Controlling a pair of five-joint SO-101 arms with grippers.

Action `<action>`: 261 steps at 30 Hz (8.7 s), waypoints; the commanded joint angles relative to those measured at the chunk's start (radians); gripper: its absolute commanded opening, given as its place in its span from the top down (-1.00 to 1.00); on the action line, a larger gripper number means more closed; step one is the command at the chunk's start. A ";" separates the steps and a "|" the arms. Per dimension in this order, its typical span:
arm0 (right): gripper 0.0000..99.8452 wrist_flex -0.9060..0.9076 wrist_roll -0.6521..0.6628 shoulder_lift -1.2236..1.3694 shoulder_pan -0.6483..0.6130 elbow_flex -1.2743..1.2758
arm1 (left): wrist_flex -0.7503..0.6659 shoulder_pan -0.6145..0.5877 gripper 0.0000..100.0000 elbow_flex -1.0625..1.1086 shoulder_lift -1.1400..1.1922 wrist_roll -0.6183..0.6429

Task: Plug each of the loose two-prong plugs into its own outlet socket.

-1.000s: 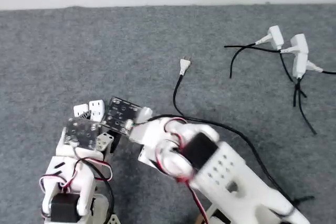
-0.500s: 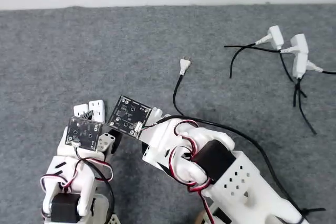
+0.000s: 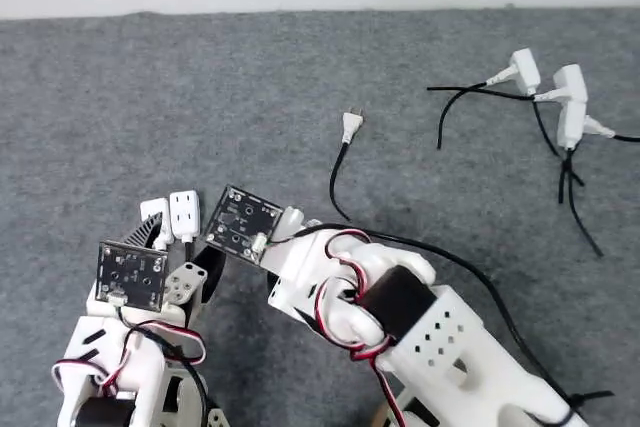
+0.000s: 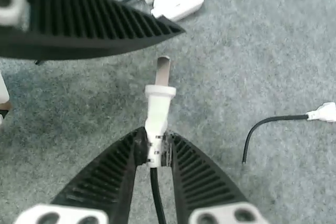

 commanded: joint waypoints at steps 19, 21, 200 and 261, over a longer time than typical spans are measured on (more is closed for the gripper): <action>0.98 0.059 -0.012 -0.082 0.008 -0.051 | -0.101 0.146 0.42 0.196 -0.018 0.003; 0.98 0.059 -0.012 -0.082 0.008 -0.051 | -0.098 0.164 0.42 0.203 -0.018 0.003; 0.62 -0.437 -0.012 0.665 -0.099 0.109 | -0.423 -0.479 0.42 0.430 -0.018 0.055; 0.62 -0.507 -0.104 0.705 -0.305 0.150 | -0.097 -0.882 0.42 -0.036 -0.018 0.025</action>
